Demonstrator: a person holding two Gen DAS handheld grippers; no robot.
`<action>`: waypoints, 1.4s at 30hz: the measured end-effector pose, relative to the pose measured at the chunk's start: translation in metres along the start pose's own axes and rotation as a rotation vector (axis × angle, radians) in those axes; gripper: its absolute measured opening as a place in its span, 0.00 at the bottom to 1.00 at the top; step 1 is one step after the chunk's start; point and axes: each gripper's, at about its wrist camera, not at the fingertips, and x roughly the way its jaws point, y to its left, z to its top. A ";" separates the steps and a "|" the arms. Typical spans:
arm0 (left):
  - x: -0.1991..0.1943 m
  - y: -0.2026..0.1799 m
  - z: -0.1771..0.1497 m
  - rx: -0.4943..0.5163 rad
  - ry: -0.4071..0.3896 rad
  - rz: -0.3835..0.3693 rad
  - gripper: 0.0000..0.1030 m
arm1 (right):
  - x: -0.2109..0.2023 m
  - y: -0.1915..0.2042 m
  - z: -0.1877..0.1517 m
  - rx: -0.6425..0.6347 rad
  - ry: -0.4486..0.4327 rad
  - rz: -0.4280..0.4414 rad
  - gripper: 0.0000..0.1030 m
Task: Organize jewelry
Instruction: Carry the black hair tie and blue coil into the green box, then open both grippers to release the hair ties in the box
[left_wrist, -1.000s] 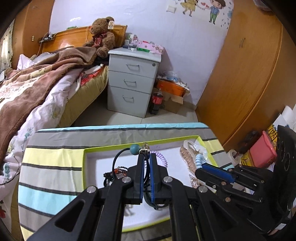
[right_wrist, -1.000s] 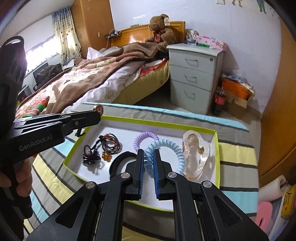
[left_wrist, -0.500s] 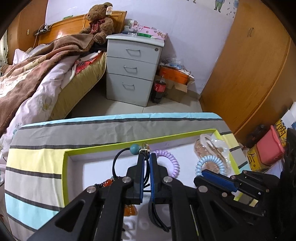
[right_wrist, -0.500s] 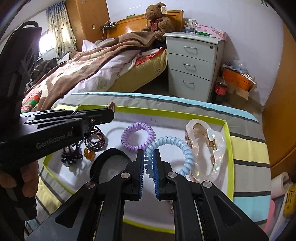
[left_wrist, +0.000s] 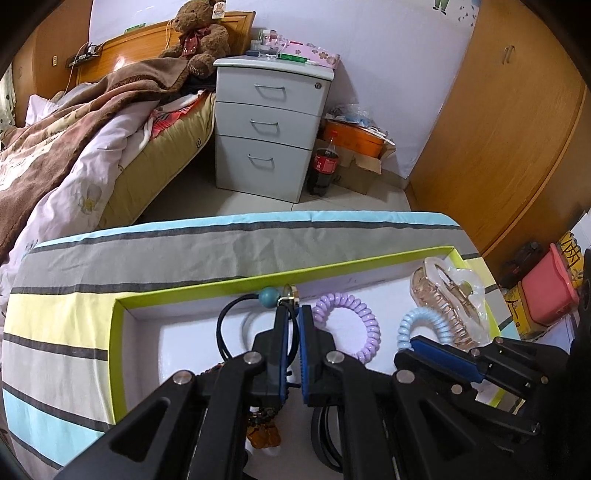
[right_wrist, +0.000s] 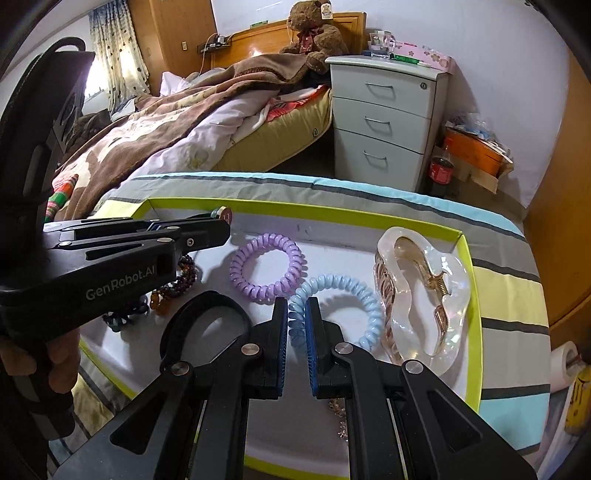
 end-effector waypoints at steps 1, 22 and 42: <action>0.001 0.001 0.001 -0.002 0.001 0.001 0.05 | 0.000 0.000 -0.001 0.001 -0.001 0.002 0.09; 0.013 0.003 0.000 -0.012 0.033 0.007 0.06 | 0.007 -0.004 0.000 0.010 0.007 0.010 0.09; 0.007 0.004 -0.002 -0.031 0.027 0.006 0.36 | 0.004 -0.003 -0.001 0.016 0.001 0.003 0.11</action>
